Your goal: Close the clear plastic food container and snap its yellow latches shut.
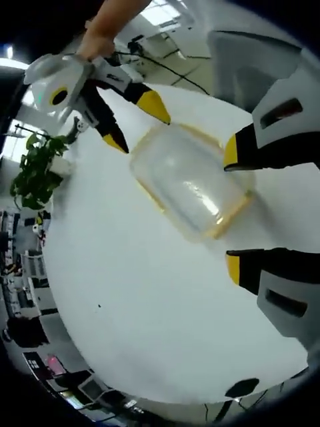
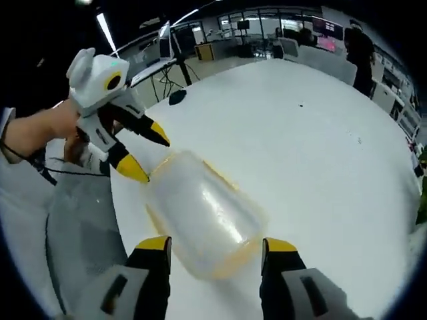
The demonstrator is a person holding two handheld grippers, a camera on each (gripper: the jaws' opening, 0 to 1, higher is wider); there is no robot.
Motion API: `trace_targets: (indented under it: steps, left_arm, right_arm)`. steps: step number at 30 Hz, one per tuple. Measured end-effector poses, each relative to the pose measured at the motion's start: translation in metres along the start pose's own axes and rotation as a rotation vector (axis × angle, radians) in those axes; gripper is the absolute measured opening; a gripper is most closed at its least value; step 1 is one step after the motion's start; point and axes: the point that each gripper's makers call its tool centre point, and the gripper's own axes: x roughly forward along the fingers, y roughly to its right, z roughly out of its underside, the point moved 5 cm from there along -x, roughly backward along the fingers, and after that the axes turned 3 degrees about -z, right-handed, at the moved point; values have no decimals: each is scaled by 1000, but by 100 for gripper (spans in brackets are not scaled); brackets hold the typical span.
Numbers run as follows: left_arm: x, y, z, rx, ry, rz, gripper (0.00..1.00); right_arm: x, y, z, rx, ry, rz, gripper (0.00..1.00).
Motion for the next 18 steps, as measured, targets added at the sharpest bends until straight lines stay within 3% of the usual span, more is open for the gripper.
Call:
trace_targets:
  steps: [1,6,15,18]
  left_arm:
    - [1,-1,1,-5,-4,-11,45]
    - [6,2,8,-92,-42,-24,45]
    - [6,8,-1,-233,5,-32,44]
    - [9,9,-1,-258,1,-39,43]
  right_arm:
    - [-1,1,-3,18,22,11,58]
    - [-1,5,1,75,1,45,55]
    - [-2,16,6,201,7,159,52]
    - [0,15,6,213,11,153,52]
